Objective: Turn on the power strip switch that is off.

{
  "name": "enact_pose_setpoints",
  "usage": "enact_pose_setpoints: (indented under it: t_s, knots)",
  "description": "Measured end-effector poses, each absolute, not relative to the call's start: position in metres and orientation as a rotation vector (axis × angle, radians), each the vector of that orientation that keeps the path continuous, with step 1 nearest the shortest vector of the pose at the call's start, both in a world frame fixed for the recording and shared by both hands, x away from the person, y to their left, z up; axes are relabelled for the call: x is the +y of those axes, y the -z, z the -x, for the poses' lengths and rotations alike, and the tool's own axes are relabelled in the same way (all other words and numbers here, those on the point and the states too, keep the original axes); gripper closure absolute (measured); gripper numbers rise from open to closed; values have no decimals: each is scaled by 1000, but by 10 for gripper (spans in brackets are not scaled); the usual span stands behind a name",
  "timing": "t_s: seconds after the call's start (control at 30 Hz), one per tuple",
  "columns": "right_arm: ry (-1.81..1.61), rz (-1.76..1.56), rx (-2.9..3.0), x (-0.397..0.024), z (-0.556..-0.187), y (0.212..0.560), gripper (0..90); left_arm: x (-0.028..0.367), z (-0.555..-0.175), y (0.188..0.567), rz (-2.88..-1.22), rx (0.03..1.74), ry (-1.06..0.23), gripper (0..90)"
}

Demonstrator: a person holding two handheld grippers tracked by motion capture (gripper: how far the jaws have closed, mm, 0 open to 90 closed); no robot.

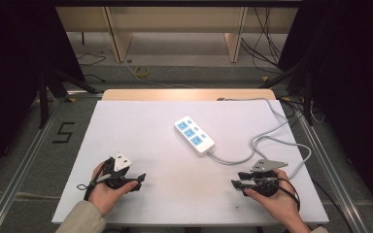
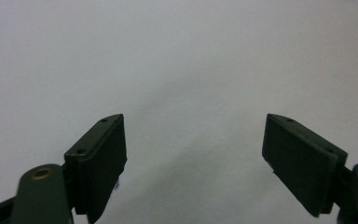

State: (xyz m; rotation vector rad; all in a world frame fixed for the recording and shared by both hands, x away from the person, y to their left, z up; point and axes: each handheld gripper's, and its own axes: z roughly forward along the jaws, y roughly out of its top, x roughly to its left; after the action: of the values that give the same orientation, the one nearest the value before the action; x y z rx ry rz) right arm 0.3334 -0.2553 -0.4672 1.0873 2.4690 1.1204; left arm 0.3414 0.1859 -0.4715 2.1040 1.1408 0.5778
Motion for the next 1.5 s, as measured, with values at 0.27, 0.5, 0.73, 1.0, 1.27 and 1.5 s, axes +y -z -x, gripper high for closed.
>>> enact_pose_setpoints:
  t_s: [0.27, 0.5, 0.73, 1.0, 1.27, 1.5]
  knots:
    - [-1043, -1038, 2510, -252, -334, 463, 770, 185, -341, 472, -2105, 1146, -582, 216]
    - [-979, -985, 2536, -251, -336, 457, 900, 185, -341, 472, -2103, 1145, -588, 216]
    - [-957, -986, 2545, -249, -339, 454, 900, 185, -342, 473, -2105, 1144, -588, 216]
    - [-948, -985, 2553, -245, -343, 449, 900, 184, -342, 472, -2103, 1144, -589, 219]
    - [-957, -987, 2559, -238, -347, 446, 900, 184, -342, 472, -2102, 1143, -591, 219]
    - [-957, -1008, 2564, -234, -352, 442, 900, 184, -342, 472, -2101, 1141, -594, 219]
